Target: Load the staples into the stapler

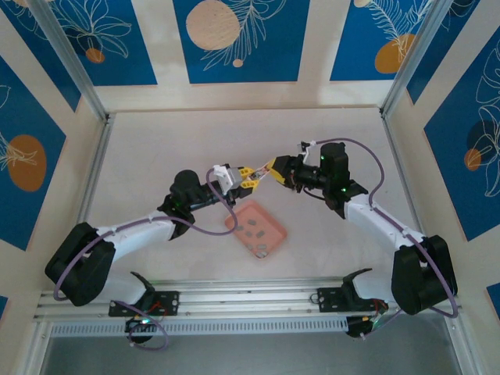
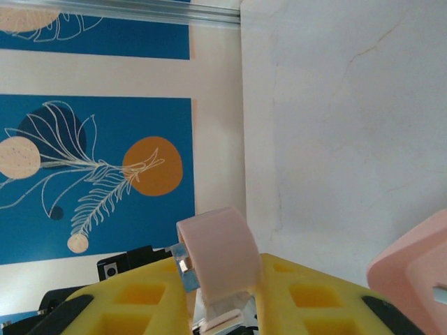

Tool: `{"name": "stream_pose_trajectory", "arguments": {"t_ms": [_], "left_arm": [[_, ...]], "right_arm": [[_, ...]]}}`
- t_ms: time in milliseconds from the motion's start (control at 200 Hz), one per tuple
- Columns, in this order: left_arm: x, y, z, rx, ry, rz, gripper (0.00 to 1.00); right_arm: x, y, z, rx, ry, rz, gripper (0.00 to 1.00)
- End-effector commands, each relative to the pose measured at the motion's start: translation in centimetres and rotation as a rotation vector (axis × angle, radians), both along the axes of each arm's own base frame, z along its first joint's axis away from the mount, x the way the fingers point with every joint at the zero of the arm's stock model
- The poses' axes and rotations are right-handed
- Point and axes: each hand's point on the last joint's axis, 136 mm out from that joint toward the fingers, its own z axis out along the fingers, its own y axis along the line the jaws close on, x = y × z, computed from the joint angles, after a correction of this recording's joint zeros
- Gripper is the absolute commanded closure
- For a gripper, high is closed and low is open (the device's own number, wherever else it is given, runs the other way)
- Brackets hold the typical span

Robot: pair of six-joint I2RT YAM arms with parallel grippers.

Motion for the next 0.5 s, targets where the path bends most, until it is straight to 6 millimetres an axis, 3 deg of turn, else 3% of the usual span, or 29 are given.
{"name": "stream_pose_trajectory", "arguments": {"t_ms": [0,145,270,490], "left_arm": [[-0.8,-0.4,0.8,-0.032,-0.02,-0.028,0.95],[-0.8,-0.4,1.0,-0.036,-0.015,-0.028,0.95],[-0.7,-0.3,1.0,-0.038,-0.012,-0.023,0.95],[-0.8,-0.3,1.5,-0.06,-0.005,-0.026,0.95]], "right_arm": [[0.3,0.6,1.8,-0.017,-0.074,0.016,0.74],[0.5,0.6,2.3,-0.008,-0.105,0.007,0.78],[0.8,0.6,2.8,-0.011,-0.133,0.004,0.67],[1.0,0.5,2.8,-0.014,-0.157,-0.01,0.66]]}}
